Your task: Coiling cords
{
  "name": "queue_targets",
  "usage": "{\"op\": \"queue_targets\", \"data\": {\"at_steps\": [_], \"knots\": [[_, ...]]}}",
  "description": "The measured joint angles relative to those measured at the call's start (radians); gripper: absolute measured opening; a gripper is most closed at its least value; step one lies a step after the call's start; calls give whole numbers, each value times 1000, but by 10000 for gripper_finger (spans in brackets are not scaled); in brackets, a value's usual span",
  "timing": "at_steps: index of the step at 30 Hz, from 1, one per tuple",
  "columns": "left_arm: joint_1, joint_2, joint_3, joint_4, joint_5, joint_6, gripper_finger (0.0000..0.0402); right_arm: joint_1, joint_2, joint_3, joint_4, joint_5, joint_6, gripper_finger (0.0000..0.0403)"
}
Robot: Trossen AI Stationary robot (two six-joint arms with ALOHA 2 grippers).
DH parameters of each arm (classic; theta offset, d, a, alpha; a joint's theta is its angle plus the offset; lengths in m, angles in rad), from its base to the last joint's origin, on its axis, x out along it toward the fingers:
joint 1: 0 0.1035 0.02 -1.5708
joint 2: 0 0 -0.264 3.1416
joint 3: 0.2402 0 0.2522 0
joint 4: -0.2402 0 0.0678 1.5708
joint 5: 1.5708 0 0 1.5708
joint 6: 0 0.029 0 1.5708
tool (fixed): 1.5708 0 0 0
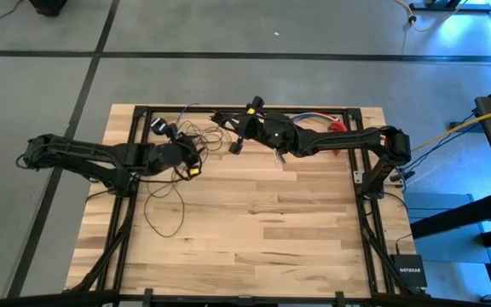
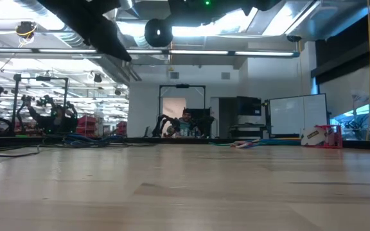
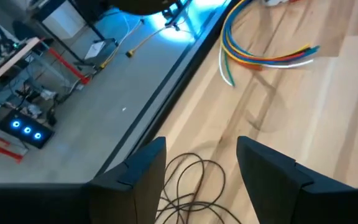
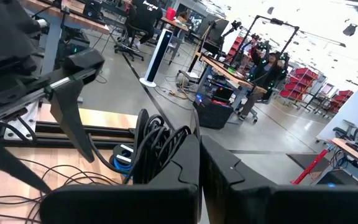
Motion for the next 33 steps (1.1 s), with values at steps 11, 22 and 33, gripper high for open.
{"op": "queue_targets", "data": {"at_steps": [11,22,33], "knots": [[-32,-2,96,-128,3,-2,192,0,0,0,1,0,0,5],[97,-14,3,32,222,124,192,0,1,0,-1,0,0,5],[153,89,-14,402,516,84,192,0,2,-1,-3,0,0,5]]}}
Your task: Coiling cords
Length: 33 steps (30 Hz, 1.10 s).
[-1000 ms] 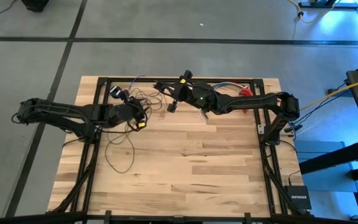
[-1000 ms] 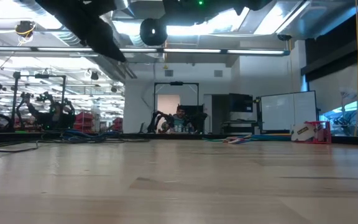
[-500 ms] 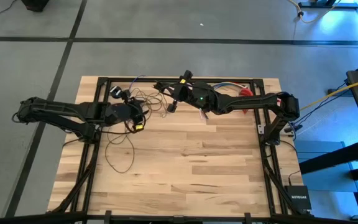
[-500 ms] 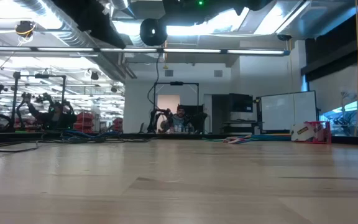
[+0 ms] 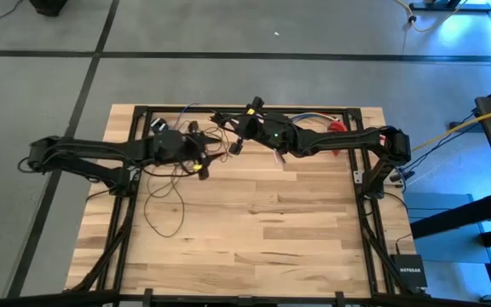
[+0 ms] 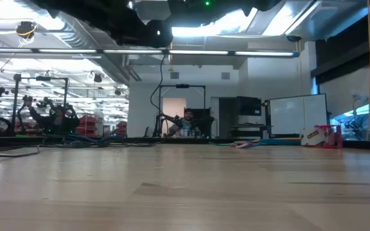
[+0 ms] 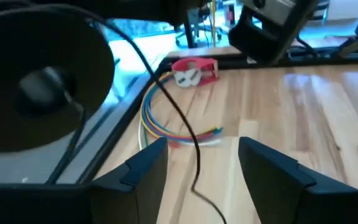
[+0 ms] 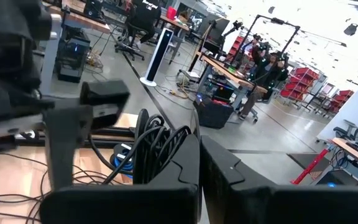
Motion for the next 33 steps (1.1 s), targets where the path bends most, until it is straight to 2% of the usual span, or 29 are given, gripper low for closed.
{"op": "queue_targets", "data": {"at_steps": [5,11,15,22,30,33], "knots": [[19,55,1,92,0,35,192,0,0,0,-5,1,0,5],[54,57,1,148,6,32,178,0,0,0,-5,2,0,5],[65,65,2,197,96,32,133,0,0,0,-3,2,-1,5],[73,89,2,235,102,66,14,0,0,0,-2,3,-1,5],[74,165,2,367,101,92,4,1,0,0,12,-8,-1,5],[88,206,2,381,64,105,3,1,0,0,13,-13,9,5]]}}
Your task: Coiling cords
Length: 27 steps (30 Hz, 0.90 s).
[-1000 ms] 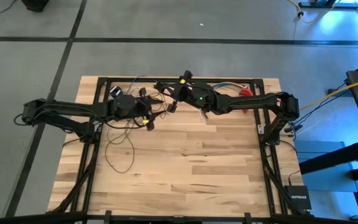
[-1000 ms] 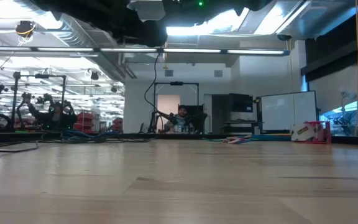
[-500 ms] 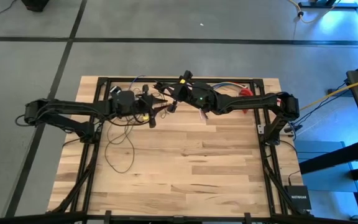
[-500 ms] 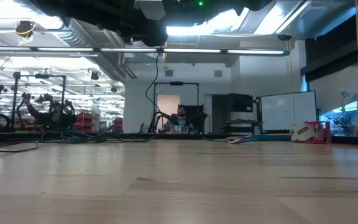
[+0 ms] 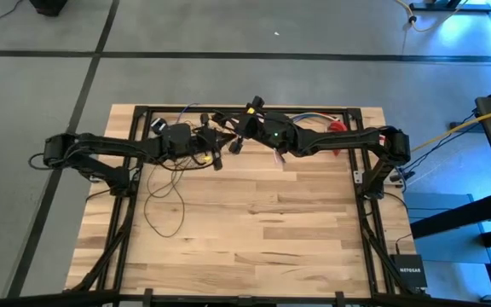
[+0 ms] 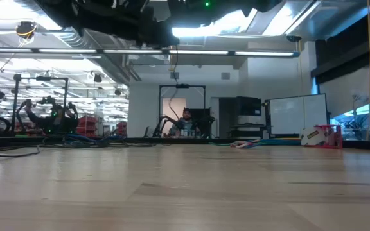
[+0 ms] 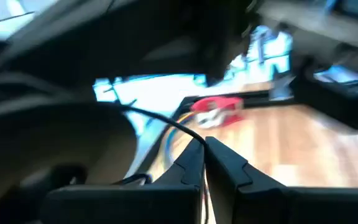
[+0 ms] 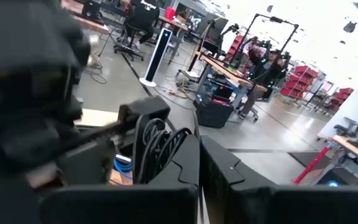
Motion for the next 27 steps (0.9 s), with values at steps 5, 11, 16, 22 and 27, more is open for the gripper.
{"op": "queue_targets", "data": {"at_steps": [5,11,16,22,27], "knots": [[10,24,1,-37,-109,39,4,12,-9,-1,-10,-20,17,5],[8,-11,3,-75,-162,92,2,45,-55,-2,-48,-31,17,5],[2,-45,-1,-99,-164,99,13,52,-58,0,-76,-33,22,5],[-9,-59,-3,-102,-178,91,16,53,-68,4,-82,-76,49,5],[-19,-59,-3,-134,-177,156,16,53,-69,4,-100,-92,50,5]]}}
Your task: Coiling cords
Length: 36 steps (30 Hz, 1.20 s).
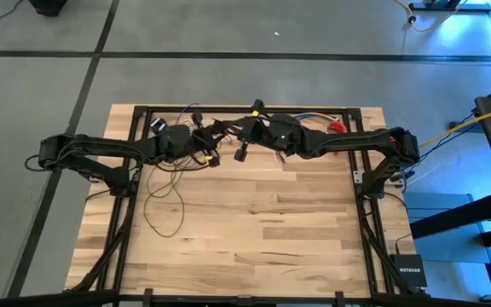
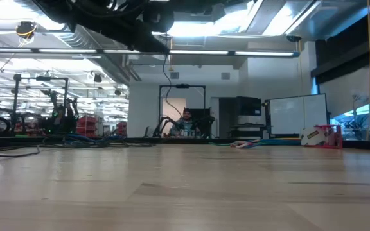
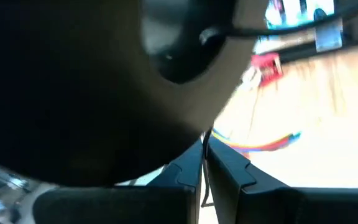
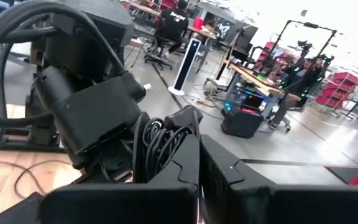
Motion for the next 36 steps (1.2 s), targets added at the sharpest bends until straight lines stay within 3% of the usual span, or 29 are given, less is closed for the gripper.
{"op": "queue_targets", "data": {"at_steps": [8,17,21,27,32,36], "knots": [[0,-12,2,-73,9,35,21,14,-1,-1,-12,-4,-7,5],[-1,-13,2,-114,-89,69,101,25,0,5,-39,10,-23,5],[-6,-16,3,-118,-124,90,114,27,-3,6,-53,28,-34,5],[-34,-60,4,-169,-134,92,91,29,-3,6,-60,19,-34,5],[-38,-102,4,-221,-135,102,14,30,-3,6,-57,18,-34,5],[-40,-136,4,-283,-134,69,27,35,-3,6,-63,27,-40,5]]}}
